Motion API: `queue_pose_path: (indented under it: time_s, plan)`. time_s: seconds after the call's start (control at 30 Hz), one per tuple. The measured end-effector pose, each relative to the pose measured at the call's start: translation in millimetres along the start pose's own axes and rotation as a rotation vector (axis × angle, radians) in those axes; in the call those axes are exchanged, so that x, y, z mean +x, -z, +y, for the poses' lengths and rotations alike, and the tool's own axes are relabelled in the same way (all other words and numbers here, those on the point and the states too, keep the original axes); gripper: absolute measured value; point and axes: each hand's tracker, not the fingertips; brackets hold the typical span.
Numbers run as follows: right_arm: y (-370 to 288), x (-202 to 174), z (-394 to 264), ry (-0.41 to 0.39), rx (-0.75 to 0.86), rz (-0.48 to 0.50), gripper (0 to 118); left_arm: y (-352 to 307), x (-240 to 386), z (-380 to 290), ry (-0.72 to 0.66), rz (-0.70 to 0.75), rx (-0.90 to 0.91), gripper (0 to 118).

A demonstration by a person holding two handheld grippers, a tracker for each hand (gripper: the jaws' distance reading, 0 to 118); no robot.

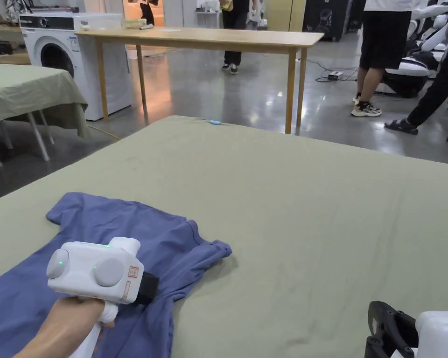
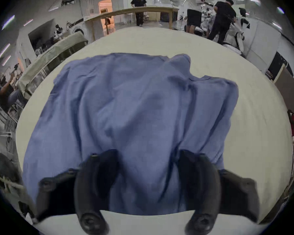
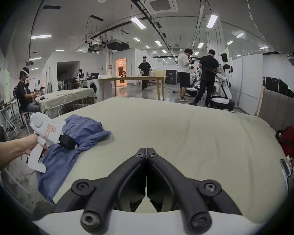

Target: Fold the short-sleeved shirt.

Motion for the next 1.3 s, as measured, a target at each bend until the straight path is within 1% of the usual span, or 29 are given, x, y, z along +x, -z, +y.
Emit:
queue_pose_path:
  time_s: [0.03, 0.07, 0.1, 0.13, 0.17, 0.27, 0.3, 0.4, 0.43, 0.53, 0.67, 0.8, 0.97, 1.07, 1.17, 1.3]
  plan:
    - [-2.7, 3.8, -0.5, 0.001, -0.003, -0.012, 0, -4.8, 2.3, 1.1, 0.020, 0.004, 0.020, 31]
    - [-5.1, 7.6, -0.8, 0.005, -0.005, -0.021, 0, -8.3, 8.9, 3.4, 0.024, 0.030, 0.042, 6]
    - [-9.2, 12.3, -1.3, 0.008, -0.007, -0.025, 0, -10.1, 13.8, 5.8, 0.036, 0.054, 0.034, 6]
    - [-13.4, 16.7, -1.6, 0.013, -0.008, -0.035, 0, -11.4, 17.0, 6.0, 0.053, 0.039, 0.023, 6]
    - [-18.1, 20.6, -2.0, 0.015, -0.006, -0.049, 0, -15.4, 19.7, 6.8, 0.070, 0.058, 0.032, 6]
    - [-35.2, 36.1, -3.8, 0.020, 0.007, -0.091, 0, -40.8, 27.7, 15.8, 0.067, 0.025, 0.114, 6]
    - [-40.4, 42.1, -4.5, 0.025, 0.009, -0.103, 0, -54.1, 32.0, 22.9, 0.069, 0.022, 0.178, 6]
    - [-57.3, 58.6, -6.8, 0.036, 0.009, -0.143, 0, -84.8, 58.2, 43.5, 0.127, -0.014, 0.222, 6]
    - [-63.9, 64.5, -7.8, 0.048, 0.016, -0.166, 0, -92.5, 71.5, 48.5, 0.147, -0.042, 0.211, 6]
    - [-82.4, 80.5, -10.6, 0.073, 0.024, -0.205, 0, -116.1, 117.1, 61.1, 0.209, -0.119, 0.249, 6]
    - [-108.7, 103.0, -16.6, 0.090, 0.023, -0.276, 1, -149.6, 202.5, 73.0, 0.278, -0.248, 0.310, 6]
    - [-134.5, 129.5, -24.8, 0.120, 0.023, -0.364, 0, -169.3, 301.5, 90.1, 0.386, -0.382, 0.362, 6]
    - [-155.8, 162.3, -37.4, 0.168, 0.005, -0.453, 1, -193.5, 433.1, 81.8, 0.518, -0.580, 0.382, 6]
    - [-160.6, 175.0, -44.9, 0.180, -0.010, -0.490, 1, -174.2, 499.7, 66.0, 0.591, -0.653, 0.326, 6]
    - [-159.1, 184.9, -52.0, 0.188, -0.032, -0.508, 1, -134.6, 549.2, 37.0, 0.636, -0.657, 0.195, 6]
    - [-151.6, 194.1, -60.4, 0.197, -0.062, -0.513, 0, -73.2, 578.8, -0.6, 0.630, -0.624, 0.043, 7]
